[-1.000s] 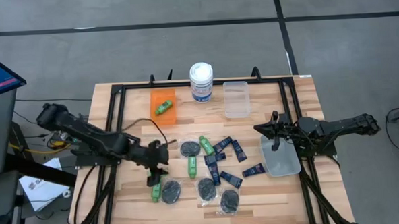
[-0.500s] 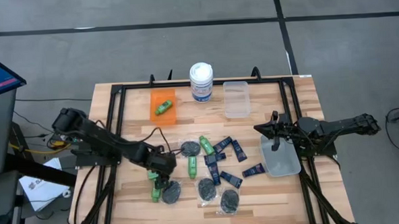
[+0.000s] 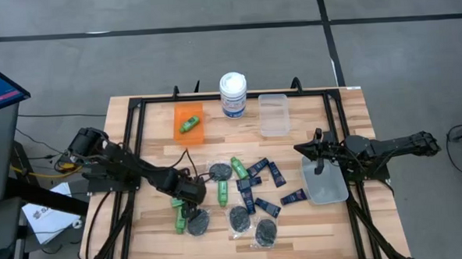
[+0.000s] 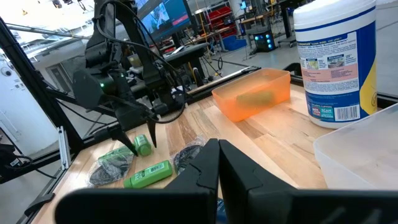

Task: Pick & Place Travel size toiletries
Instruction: Put the green shampoo into the orange bin

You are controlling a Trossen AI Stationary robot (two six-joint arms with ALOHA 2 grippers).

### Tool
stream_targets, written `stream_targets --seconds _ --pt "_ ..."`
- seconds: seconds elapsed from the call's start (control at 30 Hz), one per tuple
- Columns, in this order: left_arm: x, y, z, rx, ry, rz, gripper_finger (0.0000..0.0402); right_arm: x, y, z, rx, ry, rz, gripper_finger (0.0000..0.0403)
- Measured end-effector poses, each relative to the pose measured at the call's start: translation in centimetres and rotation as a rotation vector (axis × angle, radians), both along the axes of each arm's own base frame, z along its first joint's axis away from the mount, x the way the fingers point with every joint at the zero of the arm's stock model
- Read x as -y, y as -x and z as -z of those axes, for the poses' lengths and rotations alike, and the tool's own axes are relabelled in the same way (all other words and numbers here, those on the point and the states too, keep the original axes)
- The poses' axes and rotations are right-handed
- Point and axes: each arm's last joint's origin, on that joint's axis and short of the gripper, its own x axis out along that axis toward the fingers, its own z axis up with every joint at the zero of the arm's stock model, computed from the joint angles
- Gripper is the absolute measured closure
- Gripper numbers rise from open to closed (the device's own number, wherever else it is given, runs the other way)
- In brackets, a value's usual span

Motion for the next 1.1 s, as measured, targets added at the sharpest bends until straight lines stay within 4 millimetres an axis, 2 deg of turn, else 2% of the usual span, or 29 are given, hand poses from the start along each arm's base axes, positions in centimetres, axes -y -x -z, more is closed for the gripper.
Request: stream_targets --seconds 0.23,0.63,0.97,1.1 --pt "0.0 -0.1 0.7 -0.028 -0.011 -0.001 0.0210 0.0 0.0 0.0 0.000 0.000 0.000 0.0403" --pt "0.0 -0.1 0.8 -0.038 0.000 -0.036 0.0313 0.0 0.0 0.0 0.000 0.000 0.000 0.0403" --pt "-0.2 -0.1 0.8 -0.048 0.039 -0.117 0.0308 0.0 0.0 0.0 0.000 0.000 0.000 0.0403" --pt "-0.8 0.1 -0.2 -0.055 0.116 -0.153 0.0313 0.0 0.0 0.0 0.000 0.000 0.000 0.0403"
